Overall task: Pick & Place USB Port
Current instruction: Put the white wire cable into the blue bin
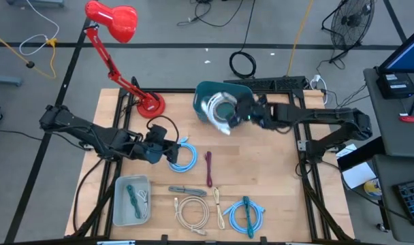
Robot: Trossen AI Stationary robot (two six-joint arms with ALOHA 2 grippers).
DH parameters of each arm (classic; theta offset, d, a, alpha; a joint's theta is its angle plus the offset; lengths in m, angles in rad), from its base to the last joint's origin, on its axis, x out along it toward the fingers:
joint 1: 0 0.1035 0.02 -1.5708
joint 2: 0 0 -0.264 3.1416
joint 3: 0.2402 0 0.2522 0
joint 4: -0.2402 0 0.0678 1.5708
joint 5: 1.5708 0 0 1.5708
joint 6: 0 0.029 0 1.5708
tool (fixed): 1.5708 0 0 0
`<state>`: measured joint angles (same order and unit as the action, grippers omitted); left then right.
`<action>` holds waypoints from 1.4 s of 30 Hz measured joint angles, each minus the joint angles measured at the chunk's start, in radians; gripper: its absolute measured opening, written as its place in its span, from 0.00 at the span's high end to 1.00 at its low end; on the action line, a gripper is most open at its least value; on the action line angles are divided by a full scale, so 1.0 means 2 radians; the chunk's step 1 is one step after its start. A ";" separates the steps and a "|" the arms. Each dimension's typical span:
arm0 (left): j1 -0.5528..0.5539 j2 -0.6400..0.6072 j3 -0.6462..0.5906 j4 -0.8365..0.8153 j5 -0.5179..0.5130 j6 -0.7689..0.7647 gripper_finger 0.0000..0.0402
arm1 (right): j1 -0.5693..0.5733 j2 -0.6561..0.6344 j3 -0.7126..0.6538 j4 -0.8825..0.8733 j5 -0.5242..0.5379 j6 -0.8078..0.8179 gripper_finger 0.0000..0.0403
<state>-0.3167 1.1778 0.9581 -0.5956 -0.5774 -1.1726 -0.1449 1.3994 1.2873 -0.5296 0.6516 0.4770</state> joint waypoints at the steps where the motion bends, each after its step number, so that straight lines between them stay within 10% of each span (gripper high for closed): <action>1: -0.002 0.000 0.000 0.003 0.000 0.001 0.70 | -0.015 0.000 0.000 0.005 -0.001 0.000 0.92; 13: -0.019 0.000 0.000 0.003 0.000 0.008 0.70 | -0.145 0.040 0.000 0.081 -0.053 0.039 0.92; 42: -0.058 0.000 0.000 -0.009 0.000 0.003 0.70 | -0.133 0.175 0.000 0.148 -0.090 0.007 0.92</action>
<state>-0.4335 1.1778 0.9585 -0.6144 -0.5774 -1.1660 -0.4116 1.7487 1.2873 -0.2346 0.4713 0.4920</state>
